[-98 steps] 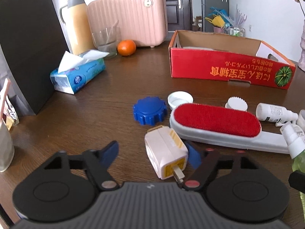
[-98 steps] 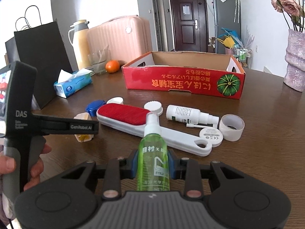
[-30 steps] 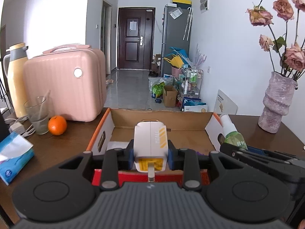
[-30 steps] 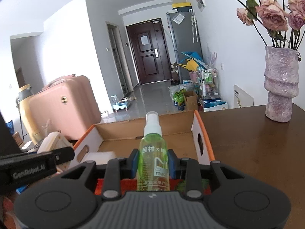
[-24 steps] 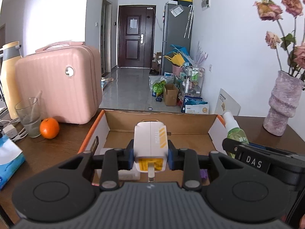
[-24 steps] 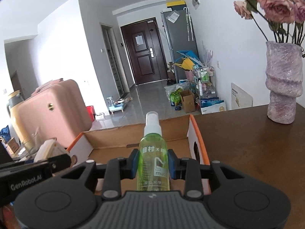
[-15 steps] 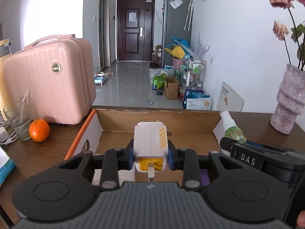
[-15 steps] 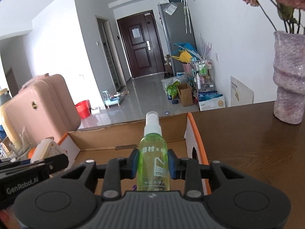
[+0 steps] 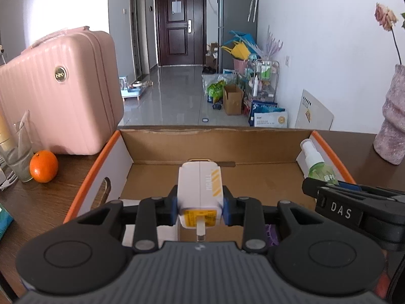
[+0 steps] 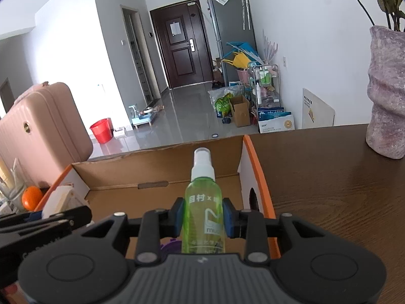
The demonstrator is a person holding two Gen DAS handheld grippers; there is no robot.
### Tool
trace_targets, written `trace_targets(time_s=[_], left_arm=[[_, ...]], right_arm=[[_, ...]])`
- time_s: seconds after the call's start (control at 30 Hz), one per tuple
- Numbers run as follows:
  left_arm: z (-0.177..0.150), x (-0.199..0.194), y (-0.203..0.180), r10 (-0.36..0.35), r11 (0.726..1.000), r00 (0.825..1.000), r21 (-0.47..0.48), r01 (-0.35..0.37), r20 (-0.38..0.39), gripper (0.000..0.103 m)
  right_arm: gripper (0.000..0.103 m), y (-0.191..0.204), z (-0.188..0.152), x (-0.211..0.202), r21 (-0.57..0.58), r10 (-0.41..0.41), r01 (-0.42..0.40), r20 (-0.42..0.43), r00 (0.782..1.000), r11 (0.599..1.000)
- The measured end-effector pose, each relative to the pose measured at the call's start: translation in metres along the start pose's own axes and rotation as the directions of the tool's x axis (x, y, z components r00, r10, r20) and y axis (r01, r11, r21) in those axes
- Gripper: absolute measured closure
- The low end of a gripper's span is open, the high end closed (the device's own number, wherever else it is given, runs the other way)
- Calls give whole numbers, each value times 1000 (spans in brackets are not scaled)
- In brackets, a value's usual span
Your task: Organize rigid objects
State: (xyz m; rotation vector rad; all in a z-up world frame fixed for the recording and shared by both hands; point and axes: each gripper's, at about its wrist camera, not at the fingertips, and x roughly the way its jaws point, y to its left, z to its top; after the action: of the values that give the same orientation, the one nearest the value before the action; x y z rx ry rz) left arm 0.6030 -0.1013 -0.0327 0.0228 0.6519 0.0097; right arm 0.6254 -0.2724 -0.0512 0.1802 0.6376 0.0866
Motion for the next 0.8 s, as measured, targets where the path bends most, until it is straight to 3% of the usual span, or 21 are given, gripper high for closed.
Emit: trace_targets(time_s=[0.3, 0.8], left_arm=[[-7, 16, -5, -5, 1000, 999, 27, 7, -45, 70], [-16, 34, -11, 5, 998, 993, 66, 3, -122, 70]], right_arm=[[73, 3, -4, 11, -26, -33, 33, -21, 999, 999], [73, 25, -13, 16, -164, -109, 102, -35, 993, 981]])
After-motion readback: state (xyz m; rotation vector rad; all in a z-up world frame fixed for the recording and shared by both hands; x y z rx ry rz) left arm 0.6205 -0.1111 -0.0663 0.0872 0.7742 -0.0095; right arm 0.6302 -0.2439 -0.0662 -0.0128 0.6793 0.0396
